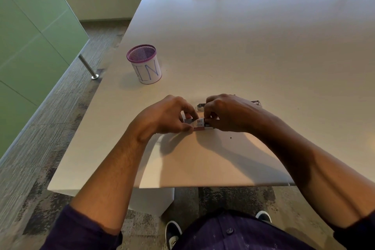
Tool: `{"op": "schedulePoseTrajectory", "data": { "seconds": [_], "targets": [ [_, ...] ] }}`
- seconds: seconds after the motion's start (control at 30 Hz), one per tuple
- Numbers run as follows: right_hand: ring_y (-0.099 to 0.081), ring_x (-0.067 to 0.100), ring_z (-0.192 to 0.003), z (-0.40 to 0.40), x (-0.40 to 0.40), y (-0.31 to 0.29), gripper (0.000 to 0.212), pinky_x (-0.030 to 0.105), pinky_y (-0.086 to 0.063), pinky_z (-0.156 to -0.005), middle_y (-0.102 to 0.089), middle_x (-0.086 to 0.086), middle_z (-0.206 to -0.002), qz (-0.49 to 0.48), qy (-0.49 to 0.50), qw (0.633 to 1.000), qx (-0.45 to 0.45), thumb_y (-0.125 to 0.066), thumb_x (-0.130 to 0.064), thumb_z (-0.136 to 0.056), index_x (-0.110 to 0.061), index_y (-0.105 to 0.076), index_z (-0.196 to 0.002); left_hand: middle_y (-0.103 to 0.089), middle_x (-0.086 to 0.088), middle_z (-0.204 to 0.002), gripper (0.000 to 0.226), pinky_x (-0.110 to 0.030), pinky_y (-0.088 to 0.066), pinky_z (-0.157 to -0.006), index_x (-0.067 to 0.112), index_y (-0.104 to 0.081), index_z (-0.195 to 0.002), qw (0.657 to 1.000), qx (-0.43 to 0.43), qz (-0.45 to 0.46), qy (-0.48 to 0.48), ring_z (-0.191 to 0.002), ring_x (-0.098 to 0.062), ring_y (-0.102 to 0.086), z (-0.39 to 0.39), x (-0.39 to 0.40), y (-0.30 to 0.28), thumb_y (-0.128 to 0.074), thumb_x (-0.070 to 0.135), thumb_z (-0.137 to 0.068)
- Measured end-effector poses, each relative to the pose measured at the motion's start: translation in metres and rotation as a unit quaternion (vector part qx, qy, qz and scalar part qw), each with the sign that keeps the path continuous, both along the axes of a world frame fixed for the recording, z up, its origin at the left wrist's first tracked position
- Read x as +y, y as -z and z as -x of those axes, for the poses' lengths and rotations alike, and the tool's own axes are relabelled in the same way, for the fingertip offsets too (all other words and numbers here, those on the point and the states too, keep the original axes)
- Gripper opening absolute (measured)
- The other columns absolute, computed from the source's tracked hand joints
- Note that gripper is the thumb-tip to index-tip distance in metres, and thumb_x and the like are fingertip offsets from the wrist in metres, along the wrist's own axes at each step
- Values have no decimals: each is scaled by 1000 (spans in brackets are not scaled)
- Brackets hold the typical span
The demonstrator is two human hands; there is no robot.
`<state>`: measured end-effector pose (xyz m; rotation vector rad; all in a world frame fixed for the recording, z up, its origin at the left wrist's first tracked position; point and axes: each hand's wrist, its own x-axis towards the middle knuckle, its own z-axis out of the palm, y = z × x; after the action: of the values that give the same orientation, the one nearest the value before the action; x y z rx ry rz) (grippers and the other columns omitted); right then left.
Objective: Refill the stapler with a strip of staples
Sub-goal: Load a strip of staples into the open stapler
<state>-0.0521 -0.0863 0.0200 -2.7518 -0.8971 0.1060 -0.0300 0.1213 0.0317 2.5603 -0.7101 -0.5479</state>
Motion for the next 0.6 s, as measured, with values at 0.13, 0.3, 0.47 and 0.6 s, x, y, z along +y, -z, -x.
{"op": "schedulePoseTrajectory", "data": {
  "seconds": [0.13,0.3,0.47,0.6],
  "targets": [
    [-53,5,-71,-2,-4,-2,19,15,-44,-60,-55,-8,-98,-3,4,1000,9,-65,-31,-96,-15,-71,-106,-60,13,-102,38,-18,-51,-67,24,-74,-119,1000,-3,1,0,-79,-2,-62,0,0,-1,-83,19,-83],
    [-55,5,-73,-3,-11,-5,18,13,-44,-59,-56,-8,-100,-22,6,999,26,-66,-31,-96,-15,-68,-104,-61,13,-103,37,-18,-49,-67,22,-75,-119,1000,0,5,3,-79,-3,-61,0,0,-1,-83,18,-83],
    [-54,-5,-63,-1,-21,-7,10,7,-46,-60,-53,-19,-74,-80,35,996,17,-71,-23,-93,-15,-65,-95,-60,12,-104,37,-18,-50,-69,22,-74,-119,1000,3,2,2,-78,-3,-61,0,-1,0,-82,18,-83],
    [-59,-5,-66,0,-24,-4,12,13,-50,-61,-59,-17,-77,-111,31,993,12,-72,-20,-91,-17,-64,-100,-61,11,-105,37,-21,-53,-73,22,-74,-119,1000,9,2,1,-80,-3,-62,0,-1,0,-82,19,-83]
  ]
}}
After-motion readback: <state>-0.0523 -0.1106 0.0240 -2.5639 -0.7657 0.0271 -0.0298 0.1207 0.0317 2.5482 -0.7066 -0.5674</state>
